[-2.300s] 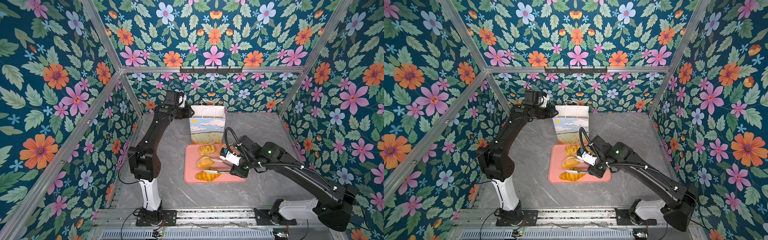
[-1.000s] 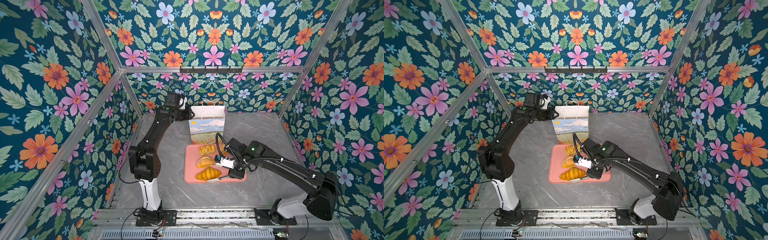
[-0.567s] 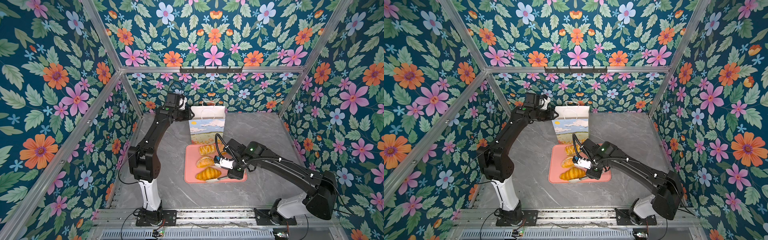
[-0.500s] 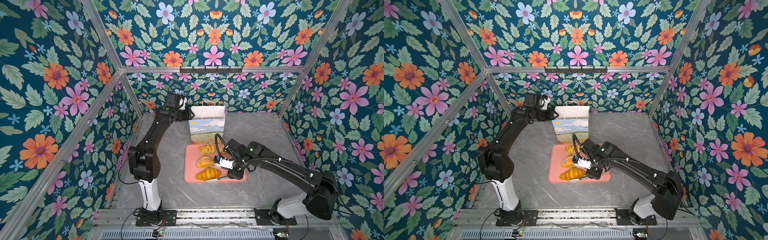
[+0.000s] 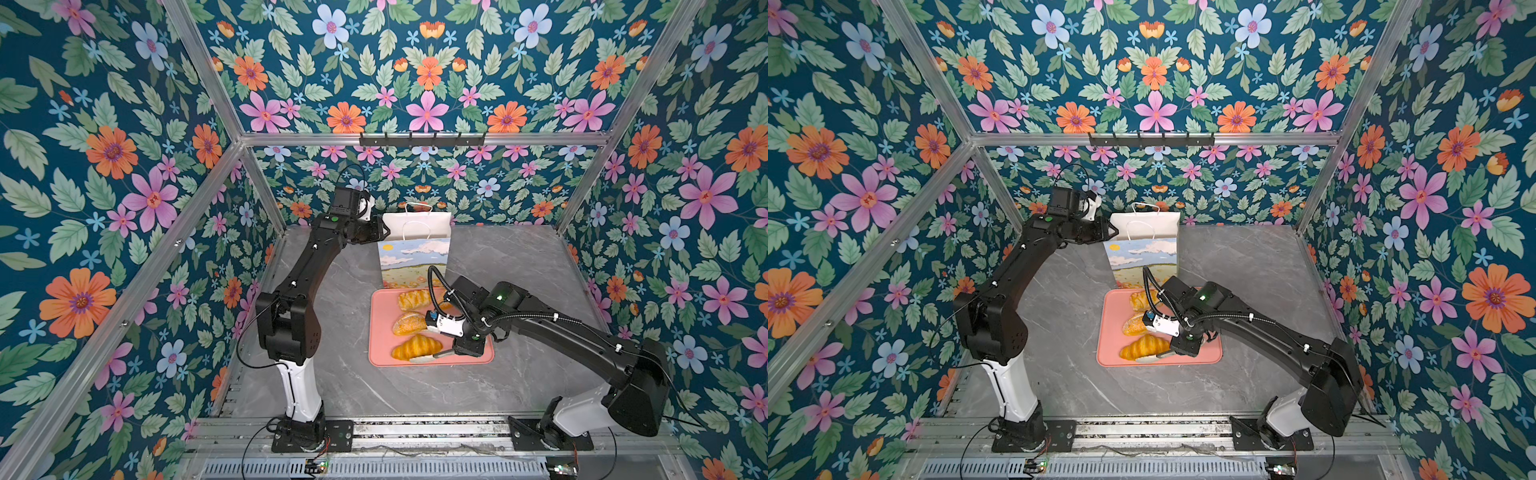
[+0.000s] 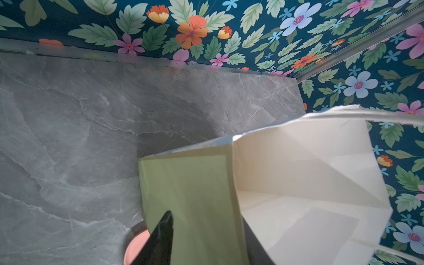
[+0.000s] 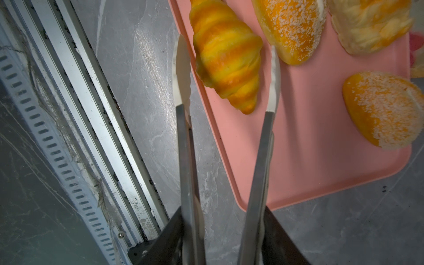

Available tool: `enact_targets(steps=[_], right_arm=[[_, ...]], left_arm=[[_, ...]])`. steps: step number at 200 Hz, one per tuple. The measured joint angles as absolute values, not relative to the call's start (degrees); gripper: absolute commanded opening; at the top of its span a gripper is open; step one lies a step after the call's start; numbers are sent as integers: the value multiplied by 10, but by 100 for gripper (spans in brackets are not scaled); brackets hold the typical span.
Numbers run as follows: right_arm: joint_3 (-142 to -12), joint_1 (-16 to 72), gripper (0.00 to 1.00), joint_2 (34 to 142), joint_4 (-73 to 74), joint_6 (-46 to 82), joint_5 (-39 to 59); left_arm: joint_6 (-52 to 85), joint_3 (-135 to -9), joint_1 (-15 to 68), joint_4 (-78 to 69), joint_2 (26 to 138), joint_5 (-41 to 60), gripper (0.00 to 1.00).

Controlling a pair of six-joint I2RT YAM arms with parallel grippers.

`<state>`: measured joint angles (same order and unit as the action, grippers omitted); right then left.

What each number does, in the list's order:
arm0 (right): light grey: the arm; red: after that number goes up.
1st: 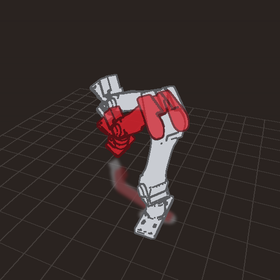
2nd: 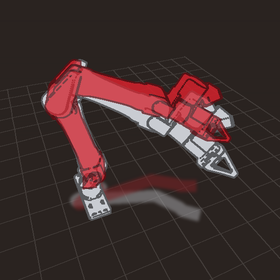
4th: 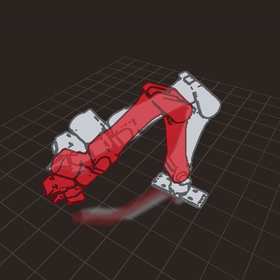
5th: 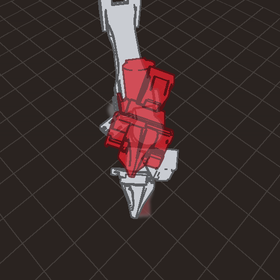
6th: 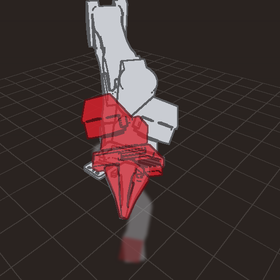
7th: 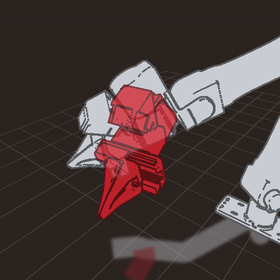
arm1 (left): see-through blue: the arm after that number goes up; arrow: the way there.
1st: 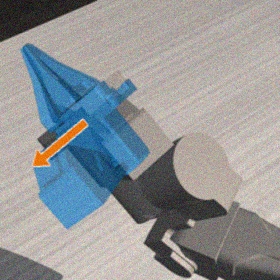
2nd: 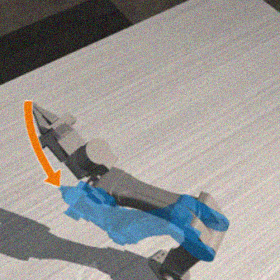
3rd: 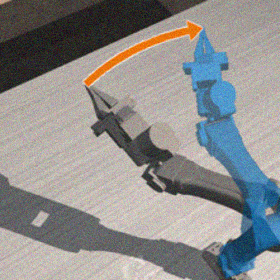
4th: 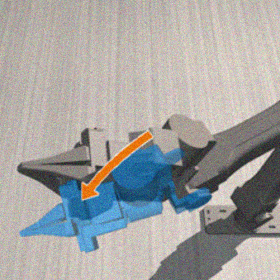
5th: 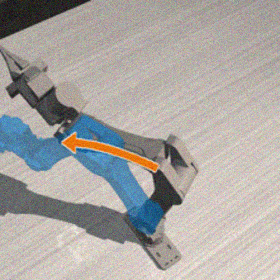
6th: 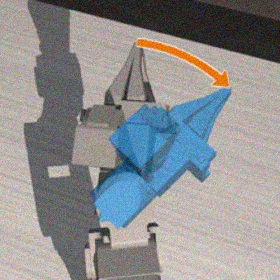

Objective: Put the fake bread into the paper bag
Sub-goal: 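Position the open tongs around the striped croissant on the pink tray, then squeeze the tongs shut on the striped croissant with the right gripper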

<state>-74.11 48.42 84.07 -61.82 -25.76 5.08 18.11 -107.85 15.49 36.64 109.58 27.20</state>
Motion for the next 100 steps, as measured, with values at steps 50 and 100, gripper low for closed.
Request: enact_targets(steps=[50, 100], right_arm=[[-757, 483, 49, 859, -626, -262, 48], [-766, 484, 49, 877, -633, -272, 49]], left_arm=[[181, -1078, 155, 364, 1096, 279, 43], [181, -1081, 155, 364, 1096, 283, 43]])
